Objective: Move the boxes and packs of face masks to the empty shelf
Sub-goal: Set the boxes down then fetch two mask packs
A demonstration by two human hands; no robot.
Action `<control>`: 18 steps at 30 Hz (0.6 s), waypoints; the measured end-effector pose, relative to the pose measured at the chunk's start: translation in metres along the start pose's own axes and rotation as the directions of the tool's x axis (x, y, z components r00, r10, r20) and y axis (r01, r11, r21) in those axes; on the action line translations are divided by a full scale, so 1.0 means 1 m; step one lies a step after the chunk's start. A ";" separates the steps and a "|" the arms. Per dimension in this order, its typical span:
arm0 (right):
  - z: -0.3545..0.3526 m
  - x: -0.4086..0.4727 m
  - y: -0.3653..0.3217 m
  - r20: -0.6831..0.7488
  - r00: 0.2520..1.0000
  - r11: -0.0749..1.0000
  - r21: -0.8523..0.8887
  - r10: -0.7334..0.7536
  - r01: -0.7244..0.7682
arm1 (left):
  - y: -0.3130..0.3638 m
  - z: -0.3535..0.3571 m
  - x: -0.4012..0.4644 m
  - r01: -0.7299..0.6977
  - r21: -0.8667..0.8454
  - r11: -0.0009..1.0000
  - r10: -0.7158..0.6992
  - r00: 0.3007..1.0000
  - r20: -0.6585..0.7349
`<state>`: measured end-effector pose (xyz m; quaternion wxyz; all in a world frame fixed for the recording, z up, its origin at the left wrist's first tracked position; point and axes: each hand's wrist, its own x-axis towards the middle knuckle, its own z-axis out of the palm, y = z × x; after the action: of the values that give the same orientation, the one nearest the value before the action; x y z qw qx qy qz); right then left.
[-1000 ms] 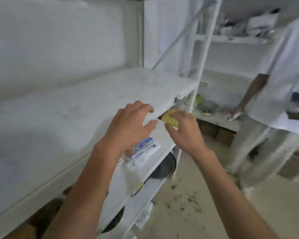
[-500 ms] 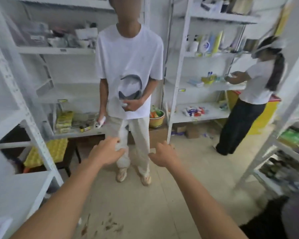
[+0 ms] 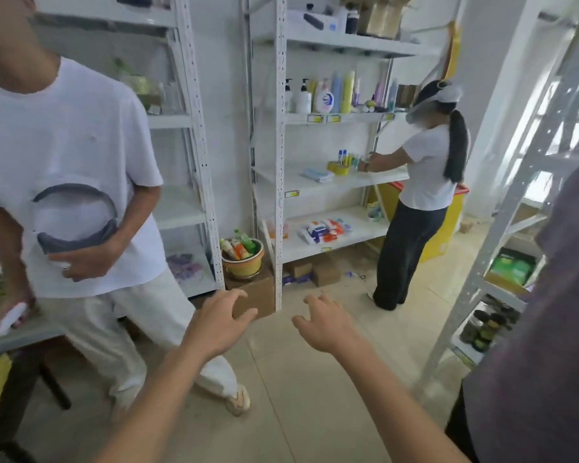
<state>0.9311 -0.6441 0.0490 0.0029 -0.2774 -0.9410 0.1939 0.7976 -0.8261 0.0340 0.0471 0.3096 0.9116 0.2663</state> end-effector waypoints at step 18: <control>-0.035 0.319 0.047 -0.032 0.983 0.983 -0.016 0.180 -0.180 | 0.018 0.051 0.372 -0.217 0.070 0.974 0.210 0.974 0.090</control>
<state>0.6893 -0.4280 0.0315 -0.0029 -0.3643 -0.9136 0.1804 0.5216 -0.5714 0.0291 0.0431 0.4180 0.8802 0.2206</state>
